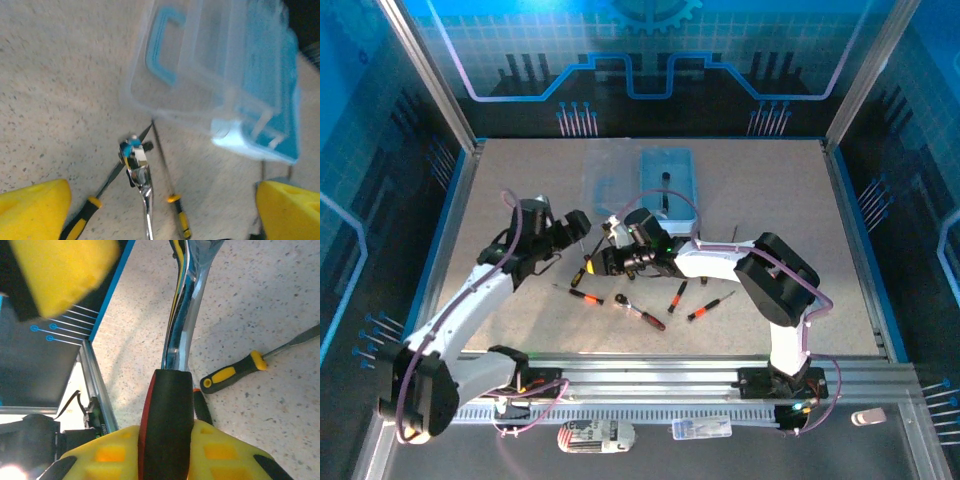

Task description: Pack the tool kit

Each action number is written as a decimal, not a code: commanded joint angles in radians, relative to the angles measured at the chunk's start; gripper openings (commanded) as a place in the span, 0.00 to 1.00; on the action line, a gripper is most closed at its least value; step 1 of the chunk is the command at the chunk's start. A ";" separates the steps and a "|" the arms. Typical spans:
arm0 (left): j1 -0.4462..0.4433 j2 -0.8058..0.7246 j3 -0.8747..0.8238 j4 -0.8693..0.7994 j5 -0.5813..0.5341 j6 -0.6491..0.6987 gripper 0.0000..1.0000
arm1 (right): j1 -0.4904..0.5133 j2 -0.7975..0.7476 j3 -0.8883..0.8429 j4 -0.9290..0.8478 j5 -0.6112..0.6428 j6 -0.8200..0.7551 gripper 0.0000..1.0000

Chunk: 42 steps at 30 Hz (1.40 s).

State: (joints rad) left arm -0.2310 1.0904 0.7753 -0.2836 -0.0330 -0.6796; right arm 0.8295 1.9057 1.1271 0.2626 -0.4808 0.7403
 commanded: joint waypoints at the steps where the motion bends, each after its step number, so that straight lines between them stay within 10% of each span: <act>1: 0.034 -0.070 0.001 -0.049 -0.048 -0.004 0.99 | -0.017 -0.048 -0.017 -0.020 0.030 -0.041 0.18; 22: 0.067 -0.273 -0.377 0.083 -0.025 -0.192 0.99 | -0.288 -0.275 0.185 -0.491 0.104 -0.269 0.17; 42: 0.067 -0.307 -0.367 0.046 0.030 -0.157 0.99 | -0.508 0.061 0.515 -0.704 0.371 -0.386 0.16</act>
State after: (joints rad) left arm -0.1726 0.8005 0.3965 -0.2157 -0.0273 -0.8585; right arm 0.3485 1.9396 1.6009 -0.4183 -0.1322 0.3801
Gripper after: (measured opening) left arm 0.993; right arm 0.212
